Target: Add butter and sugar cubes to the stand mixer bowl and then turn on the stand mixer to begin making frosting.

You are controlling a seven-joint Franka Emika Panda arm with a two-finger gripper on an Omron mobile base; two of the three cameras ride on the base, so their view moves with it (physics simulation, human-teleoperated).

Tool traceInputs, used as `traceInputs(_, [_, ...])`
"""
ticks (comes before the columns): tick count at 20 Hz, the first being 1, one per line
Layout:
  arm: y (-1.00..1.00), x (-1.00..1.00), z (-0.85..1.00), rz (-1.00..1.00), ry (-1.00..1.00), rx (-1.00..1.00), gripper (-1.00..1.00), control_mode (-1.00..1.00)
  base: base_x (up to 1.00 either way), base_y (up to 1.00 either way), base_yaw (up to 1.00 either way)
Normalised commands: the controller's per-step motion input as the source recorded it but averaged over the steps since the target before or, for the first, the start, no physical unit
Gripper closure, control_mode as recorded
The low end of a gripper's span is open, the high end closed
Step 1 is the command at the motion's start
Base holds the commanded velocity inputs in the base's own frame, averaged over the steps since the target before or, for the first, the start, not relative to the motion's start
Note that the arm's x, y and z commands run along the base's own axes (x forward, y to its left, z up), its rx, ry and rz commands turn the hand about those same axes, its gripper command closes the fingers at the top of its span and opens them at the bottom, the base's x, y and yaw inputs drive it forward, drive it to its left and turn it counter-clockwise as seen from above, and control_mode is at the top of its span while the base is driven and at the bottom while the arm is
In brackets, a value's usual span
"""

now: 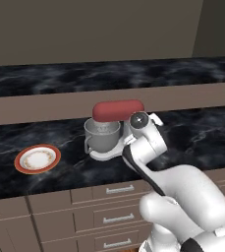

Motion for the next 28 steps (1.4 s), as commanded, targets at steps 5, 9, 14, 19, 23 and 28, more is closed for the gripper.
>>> traceInputs(5, [0.0,0.38,-0.15,0.0,0.03,0.0,-1.0,-1.0,0.0,0.0,0.0])
traceInputs(9, [0.0,0.28,-0.29,-0.02,0.09,0.0,-1.0,-1.0,0.0,0.0,0.0])
traceInputs(14, [0.02,0.25,-0.35,-0.01,0.1,0.0,-1.0,-1.0,0.0,0.0,0.0])
traceInputs(19, [0.05,0.2,-0.25,-0.01,0.01,0.0,-1.0,-1.0,0.0,0.0,0.0])
traceInputs(23, [0.02,0.24,-0.2,-0.02,0.0,0.0,-1.0,-1.0,0.0,0.0,0.0])
traceInputs(28, [0.0,0.3,-0.16,-0.03,0.0,0.0,-1.0,-1.0,0.0,0.0,0.0])
